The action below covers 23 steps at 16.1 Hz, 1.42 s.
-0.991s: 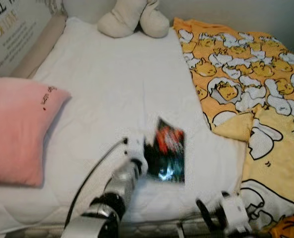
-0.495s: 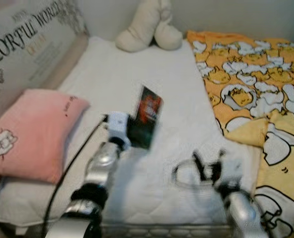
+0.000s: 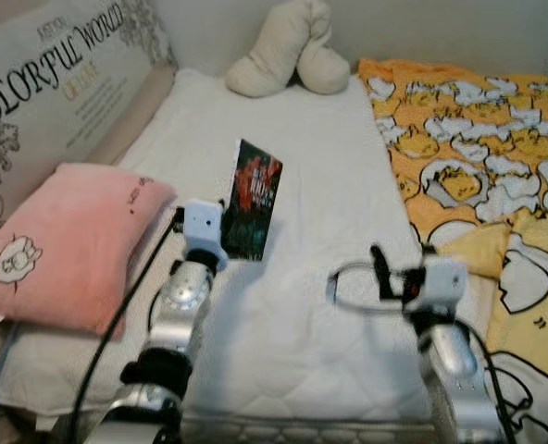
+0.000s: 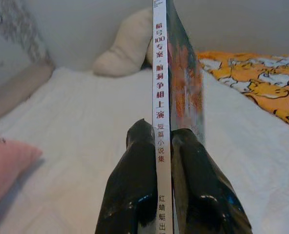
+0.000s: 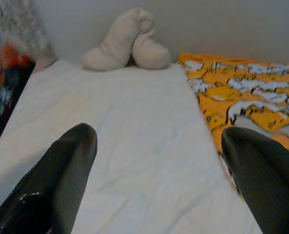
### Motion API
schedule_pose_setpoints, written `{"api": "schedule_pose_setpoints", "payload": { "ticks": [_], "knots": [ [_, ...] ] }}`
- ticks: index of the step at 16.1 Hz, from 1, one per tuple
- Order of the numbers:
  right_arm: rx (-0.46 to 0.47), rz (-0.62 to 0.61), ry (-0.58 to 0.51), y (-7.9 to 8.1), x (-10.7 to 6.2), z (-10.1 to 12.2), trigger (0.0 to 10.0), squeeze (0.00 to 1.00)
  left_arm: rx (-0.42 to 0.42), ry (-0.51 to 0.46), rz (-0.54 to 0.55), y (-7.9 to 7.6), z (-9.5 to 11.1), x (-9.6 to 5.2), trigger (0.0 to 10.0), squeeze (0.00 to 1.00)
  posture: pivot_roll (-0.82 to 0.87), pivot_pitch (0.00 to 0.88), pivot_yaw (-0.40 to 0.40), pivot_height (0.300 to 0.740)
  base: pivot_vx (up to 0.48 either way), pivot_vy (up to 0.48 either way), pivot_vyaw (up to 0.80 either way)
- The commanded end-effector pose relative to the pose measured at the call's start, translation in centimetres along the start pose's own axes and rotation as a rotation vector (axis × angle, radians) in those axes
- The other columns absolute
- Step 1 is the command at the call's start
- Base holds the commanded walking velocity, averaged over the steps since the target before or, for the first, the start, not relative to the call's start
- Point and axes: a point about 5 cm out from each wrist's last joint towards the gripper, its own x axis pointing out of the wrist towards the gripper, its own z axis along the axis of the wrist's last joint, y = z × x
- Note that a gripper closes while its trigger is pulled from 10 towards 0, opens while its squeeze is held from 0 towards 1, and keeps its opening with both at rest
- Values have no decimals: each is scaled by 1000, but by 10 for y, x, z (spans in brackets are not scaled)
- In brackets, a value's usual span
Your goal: Clean up the room
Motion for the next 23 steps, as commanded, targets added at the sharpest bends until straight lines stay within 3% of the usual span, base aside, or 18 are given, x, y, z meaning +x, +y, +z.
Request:
{"api": "schedule_pose_setpoints", "payload": {
  "ticks": [1,5,7,8,10,15,18,23],
  "knots": [
    [18,-17,16,-2,0,-3,10000,0,-1,-25,24,4,8,5,10000,0,44,0,41,731,0,480,0],
    [-21,8,26,-8,2,-2,10000,0,-22,23,17,-9,-4,-1,10000,0,39,0,12,731,0,480,764],
    [-19,10,40,-9,2,-4,10000,0,-101,4,22,-11,-2,1,10000,0,39,0,10,731,0,240,694],
    [-29,26,63,-6,1,-8,10000,0,-16,37,-15,-15,-4,3,10000,0,43,0,9,731,0,0,0],
    [-35,33,60,-2,-1,-9,10000,0,12,32,-35,-14,-1,6,10000,0,38,0,12,731,0,0,0],
    [-46,35,60,3,-10,-12,10000,0,15,16,-51,-13,6,12,10000,0,21,0,20,731,0,0,0],
    [-48,18,60,0,-13,-13,10000,0,19,-10,-98,-22,10,13,10000,0,7,0,26,731,0,0,0],
    [-53,-3,56,-4,-19,-13,10000,0,-20,-90,-151,-36,27,19,10000,0,-8,0,29,731,467,0,0]
  ]
}}
